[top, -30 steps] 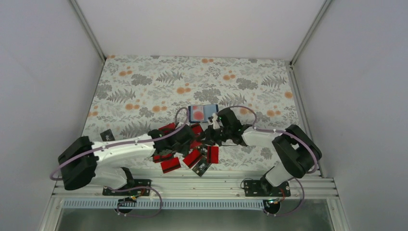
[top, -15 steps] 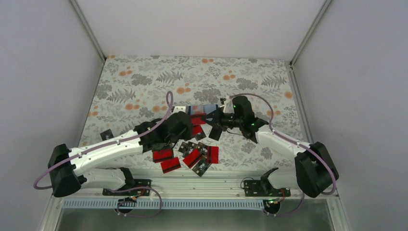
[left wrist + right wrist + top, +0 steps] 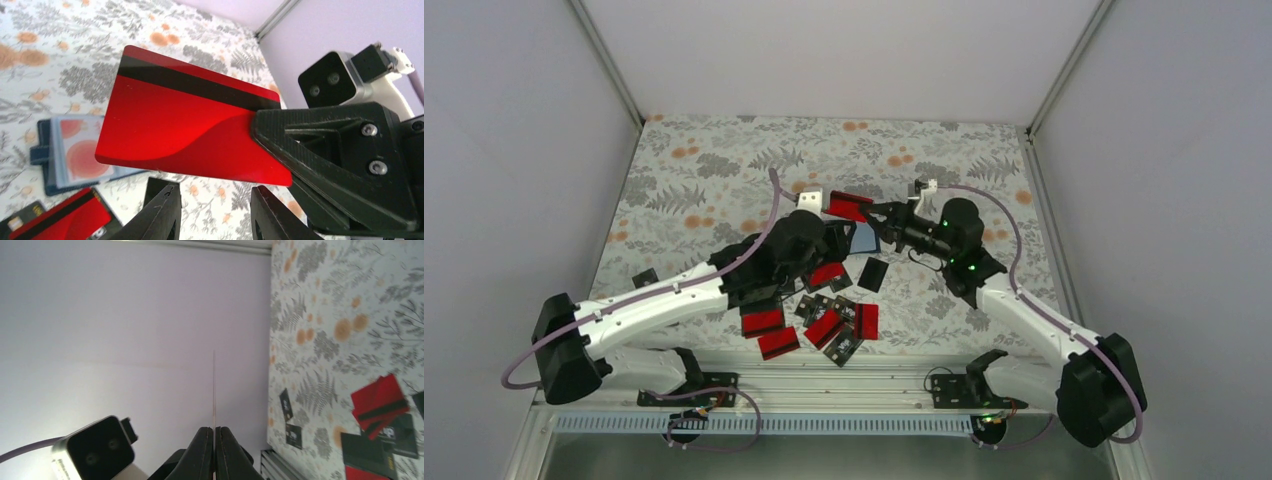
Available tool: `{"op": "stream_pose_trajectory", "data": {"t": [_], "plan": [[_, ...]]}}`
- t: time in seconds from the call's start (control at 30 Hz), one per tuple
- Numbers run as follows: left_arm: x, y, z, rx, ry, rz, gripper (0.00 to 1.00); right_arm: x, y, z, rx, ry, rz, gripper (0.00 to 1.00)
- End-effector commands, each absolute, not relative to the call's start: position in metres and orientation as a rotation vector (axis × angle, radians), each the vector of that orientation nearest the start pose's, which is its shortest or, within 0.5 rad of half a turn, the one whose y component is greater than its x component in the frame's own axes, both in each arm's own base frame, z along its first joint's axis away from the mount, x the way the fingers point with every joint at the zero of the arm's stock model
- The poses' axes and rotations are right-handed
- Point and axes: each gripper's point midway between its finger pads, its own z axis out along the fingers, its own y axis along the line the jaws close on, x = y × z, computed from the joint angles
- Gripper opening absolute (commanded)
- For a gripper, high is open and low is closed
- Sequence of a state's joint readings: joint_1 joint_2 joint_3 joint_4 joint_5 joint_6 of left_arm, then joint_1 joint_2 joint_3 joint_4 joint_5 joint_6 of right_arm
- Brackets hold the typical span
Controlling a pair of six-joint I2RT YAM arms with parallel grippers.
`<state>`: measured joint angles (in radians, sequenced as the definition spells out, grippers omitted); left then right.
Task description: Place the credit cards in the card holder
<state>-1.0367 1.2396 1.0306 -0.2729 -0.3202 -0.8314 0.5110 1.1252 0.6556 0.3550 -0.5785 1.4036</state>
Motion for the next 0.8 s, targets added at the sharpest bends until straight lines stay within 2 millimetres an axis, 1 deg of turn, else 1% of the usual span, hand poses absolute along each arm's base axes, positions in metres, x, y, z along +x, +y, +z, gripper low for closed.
{"op": "stream_pose_trajectory", "data": {"t": [0.0, 0.13, 0.27, 0.4, 0.47, 0.53, 0.67, 0.77], "plan": [[0.265, -0.33, 0.302, 0.003, 1.973, -0.945, 0.36, 0.281, 0.247, 0.3, 0.419, 1.866, 1.869, 0.04], [0.273, -0.333, 0.311, -0.024, 1.926, -1.0, 0.36, 0.282, 0.24, 0.31, 0.429, 1.816, 1.88, 0.04], [0.272, -0.335, 0.326, -0.017, 1.845, -1.092, 0.37, 0.281, 0.234, 0.311, 0.45, 1.781, 1.895, 0.04], [0.274, -0.332, 0.334, -0.022, 1.793, -1.182, 0.38, 0.279, 0.231, 0.313, 0.448, 1.747, 1.922, 0.04], [0.275, -0.33, 0.333, -0.029, 1.775, -1.24, 0.38, 0.278, 0.23, 0.316, 0.445, 1.727, 1.935, 0.04], [0.276, -0.328, 0.338, -0.026, 1.748, -1.294, 0.4, 0.278, 0.229, 0.32, 0.441, 1.703, 1.939, 0.04], [0.278, -0.329, 0.342, -0.01, 1.713, -1.379, 0.41, 0.278, 0.228, 0.329, 0.418, 1.669, 1.948, 0.04], [0.279, -0.33, 0.343, -0.003, 1.692, -1.442, 0.41, 0.277, 0.227, 0.331, 0.414, 1.659, 1.951, 0.04]]}}
